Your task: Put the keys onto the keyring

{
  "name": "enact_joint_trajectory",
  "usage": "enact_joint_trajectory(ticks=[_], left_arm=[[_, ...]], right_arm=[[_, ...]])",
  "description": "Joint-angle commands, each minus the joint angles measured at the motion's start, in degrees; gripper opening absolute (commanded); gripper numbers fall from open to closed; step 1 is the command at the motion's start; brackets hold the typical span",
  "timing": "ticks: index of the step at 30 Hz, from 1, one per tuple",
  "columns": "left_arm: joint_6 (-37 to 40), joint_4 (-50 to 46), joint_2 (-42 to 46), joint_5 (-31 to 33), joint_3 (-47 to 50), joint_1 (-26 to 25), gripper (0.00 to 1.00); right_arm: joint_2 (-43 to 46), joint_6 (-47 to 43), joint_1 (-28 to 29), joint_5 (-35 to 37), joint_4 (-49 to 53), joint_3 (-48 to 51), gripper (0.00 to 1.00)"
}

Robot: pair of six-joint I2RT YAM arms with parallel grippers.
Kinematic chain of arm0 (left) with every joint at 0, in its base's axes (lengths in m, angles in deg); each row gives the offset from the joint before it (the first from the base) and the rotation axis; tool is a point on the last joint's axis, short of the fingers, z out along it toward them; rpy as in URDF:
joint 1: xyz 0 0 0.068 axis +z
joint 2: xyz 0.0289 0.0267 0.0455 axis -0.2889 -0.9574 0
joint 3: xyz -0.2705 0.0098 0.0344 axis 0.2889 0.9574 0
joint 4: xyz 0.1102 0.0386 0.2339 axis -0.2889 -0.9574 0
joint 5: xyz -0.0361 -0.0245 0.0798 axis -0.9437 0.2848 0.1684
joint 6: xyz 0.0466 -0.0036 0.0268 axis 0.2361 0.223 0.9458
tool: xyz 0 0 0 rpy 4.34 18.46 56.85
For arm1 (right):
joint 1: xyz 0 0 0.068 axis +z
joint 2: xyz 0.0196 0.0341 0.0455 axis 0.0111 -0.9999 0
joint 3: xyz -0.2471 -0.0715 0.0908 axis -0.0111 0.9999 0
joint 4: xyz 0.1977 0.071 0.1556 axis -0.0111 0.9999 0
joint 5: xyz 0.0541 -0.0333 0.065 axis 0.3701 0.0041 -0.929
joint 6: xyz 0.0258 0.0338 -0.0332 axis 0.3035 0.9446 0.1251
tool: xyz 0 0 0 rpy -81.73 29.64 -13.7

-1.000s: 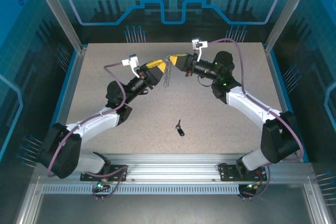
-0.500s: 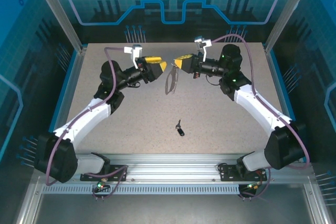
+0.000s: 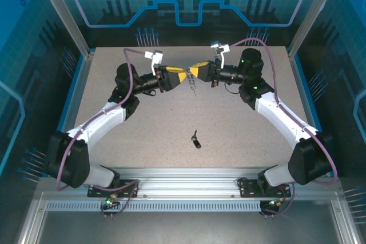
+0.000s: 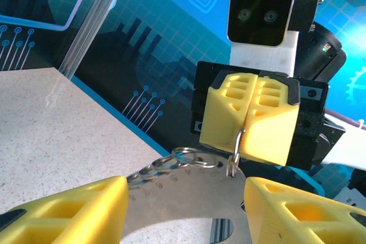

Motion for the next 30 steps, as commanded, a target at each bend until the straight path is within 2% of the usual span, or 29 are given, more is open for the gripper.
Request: enact_joint_trajectory(ticks=[1, 12, 17, 30], left_arm=[[-2.6, 5.7, -0.6, -1.4, -0.4, 0.3, 0.57], [-5.9, 10.0, -2.2, -1.2, -0.6, 0.0, 0.56], [-7.9, 13.2, -4.0, -1.6, -0.5, -0.4, 0.52], [-8.4, 14.0, -4.9, -2.0, -1.2, -1.4, 0.41]], right_arm=[[1.7, 0.1, -0.3, -0.7, -1.2, 0.7, 0.00], [1.1, 0.9, 0.1, -0.4, -2.7, 1.3, 0.00], [0.8, 1.0, 0.4, -0.2, -2.8, 1.1, 0.00], [0.5, 1.0, 0.7, 0.4, -2.8, 0.8, 0.00]])
